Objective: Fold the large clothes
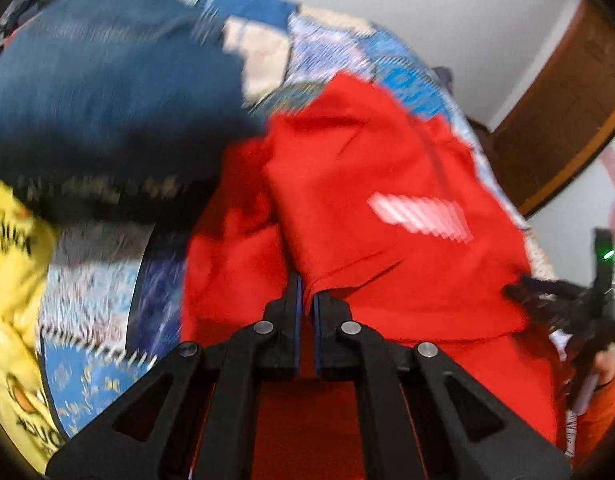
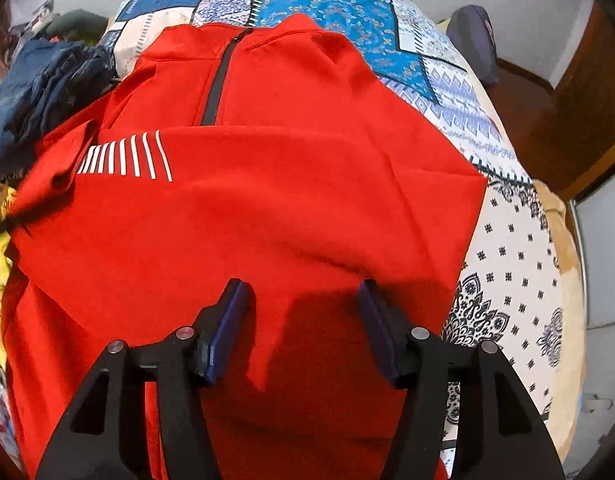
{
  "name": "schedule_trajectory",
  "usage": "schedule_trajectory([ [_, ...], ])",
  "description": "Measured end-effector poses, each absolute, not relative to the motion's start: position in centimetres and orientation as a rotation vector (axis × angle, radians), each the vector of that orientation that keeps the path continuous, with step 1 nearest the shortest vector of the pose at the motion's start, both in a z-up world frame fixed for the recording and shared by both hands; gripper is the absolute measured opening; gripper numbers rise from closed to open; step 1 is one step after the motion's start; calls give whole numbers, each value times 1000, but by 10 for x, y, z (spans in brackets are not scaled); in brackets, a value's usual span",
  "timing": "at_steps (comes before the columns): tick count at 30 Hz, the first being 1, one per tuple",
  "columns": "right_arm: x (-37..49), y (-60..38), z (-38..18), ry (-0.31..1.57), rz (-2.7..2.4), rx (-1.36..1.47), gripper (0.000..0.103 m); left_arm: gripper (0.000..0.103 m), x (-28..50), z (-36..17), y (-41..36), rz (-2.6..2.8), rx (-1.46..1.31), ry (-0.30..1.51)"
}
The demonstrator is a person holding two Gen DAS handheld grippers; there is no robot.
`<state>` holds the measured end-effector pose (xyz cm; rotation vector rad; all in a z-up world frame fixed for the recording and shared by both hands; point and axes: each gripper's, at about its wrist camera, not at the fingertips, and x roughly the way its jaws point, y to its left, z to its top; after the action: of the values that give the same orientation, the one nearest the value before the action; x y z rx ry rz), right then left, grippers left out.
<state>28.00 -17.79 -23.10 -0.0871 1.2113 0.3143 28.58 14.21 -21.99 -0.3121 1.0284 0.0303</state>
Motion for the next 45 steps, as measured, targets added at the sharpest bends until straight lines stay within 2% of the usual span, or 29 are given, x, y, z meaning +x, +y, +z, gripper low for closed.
schedule_trajectory([
  [2, 279, -180, -232, 1210, 310, -75, 60, 9, 282, -236, 149, 61, -316, 1048],
  [4, 278, -181, -232, 1207, 307, -68, 62, 19, 277, -246, 153, 80, -329, 1050],
  [7, 277, -181, -231, 1202, 304, -62, 62, 24, 270, -248, 159, 115, -348, 1023],
  [14, 275, -180, -232, 1196, 296, -60, 63, 26, 241, -250, 210, 275, -478, 984],
  [21, 276, -180, -232, 1196, 282, -52, 65, 26, 224, -258, 223, 350, -350, 1062],
  [26, 280, -177, -224, 1218, 278, -86, 65, 27, 227, -232, 206, 280, -283, 1022],
  [27, 280, -177, -221, 1215, 278, -93, 65, 30, 229, -224, 202, 262, -265, 1008],
  [29, 280, -177, -210, 1189, 280, -108, 65, 40, 237, -206, 189, 230, -218, 970],
  [31, 279, -178, -196, 1146, 287, -114, 65, 56, 245, -189, 176, 191, -183, 926],
  [34, 281, -181, -175, 1089, 299, -113, 65, 63, 264, -166, 156, 117, -137, 881],
  [40, 301, -186, -137, 979, 291, -92, 65, 68, 319, -133, 113, 19, -63, 840],
  [45, 331, -185, -123, 932, 288, -79, 65, 70, 366, -125, 91, -15, -24, 845],
])
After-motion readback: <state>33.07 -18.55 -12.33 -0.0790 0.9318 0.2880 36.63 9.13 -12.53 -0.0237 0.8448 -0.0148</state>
